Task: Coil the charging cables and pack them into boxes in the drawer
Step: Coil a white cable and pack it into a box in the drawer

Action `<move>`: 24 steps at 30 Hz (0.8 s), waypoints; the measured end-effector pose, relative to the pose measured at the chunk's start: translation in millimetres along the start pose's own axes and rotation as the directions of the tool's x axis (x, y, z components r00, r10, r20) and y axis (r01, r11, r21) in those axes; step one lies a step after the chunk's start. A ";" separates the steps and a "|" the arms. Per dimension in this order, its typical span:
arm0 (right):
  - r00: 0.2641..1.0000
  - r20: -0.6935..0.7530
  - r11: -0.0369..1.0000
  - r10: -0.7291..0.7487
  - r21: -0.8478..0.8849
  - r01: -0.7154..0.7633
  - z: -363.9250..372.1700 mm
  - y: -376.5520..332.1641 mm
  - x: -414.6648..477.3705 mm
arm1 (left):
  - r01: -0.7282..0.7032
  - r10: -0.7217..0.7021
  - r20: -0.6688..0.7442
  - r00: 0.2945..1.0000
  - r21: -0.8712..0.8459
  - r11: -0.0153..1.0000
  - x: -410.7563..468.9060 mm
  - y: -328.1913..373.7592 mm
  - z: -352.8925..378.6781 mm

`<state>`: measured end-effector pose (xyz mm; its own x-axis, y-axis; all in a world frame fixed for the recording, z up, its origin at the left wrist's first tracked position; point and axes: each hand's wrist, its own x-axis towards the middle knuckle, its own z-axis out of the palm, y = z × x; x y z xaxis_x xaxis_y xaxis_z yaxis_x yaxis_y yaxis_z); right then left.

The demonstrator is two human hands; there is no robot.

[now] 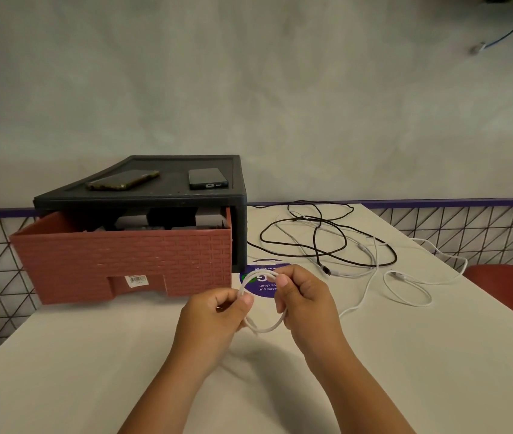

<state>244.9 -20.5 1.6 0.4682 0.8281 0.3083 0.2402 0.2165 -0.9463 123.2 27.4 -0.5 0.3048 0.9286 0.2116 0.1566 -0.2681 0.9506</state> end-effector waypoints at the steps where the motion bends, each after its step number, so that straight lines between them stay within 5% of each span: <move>1: 1.000 0.015 1.000 -0.004 -0.005 0.004 1.0 -0.3 -1.0 | 0.007 -0.007 -0.026 1.000 0.001 1.000 -0.2 -0.1 1.0; 4: 0.999 0.027 0.999 -0.028 -0.025 0.028 3.3 -1.1 -2.4 | 0.019 -0.025 -0.113 0.993 -0.055 0.998 0.8 0.5 3.3; 7: 0.999 0.011 0.998 -0.045 -0.035 0.045 3.9 -0.9 -1.8 | 0.056 -0.096 -0.121 0.988 -0.304 0.951 -0.9 5.2 5.6; 12: 0.999 0.004 0.999 -0.037 -0.006 0.038 2.9 0.8 -0.3 | 0.161 -0.184 0.035 0.982 -0.661 0.733 -5.2 15.0 8.4; 16: 1.000 0.008 1.000 -0.029 0.009 0.029 2.8 1.4 0.6 | 0.225 -0.181 0.143 0.973 -0.765 0.603 -7.1 18.0 6.6; 20: 0.997 -0.066 0.996 -0.039 0.077 0.044 -1.7 -0.5 2.8 | 0.275 -0.137 0.259 0.956 -0.628 0.728 -7.9 15.7 1.8; 24: 0.987 -0.155 0.986 -0.039 0.154 0.063 -7.5 -2.4 4.0 | 0.104 -0.012 0.356 0.934 -0.242 0.965 -9.7 15.6 0.0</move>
<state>252.5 -21.6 5.9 0.5844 0.7290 0.3564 0.1358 0.3452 -0.9287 122.7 14.2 12.3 0.6172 0.7796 0.1060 -0.0444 -0.1000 0.9940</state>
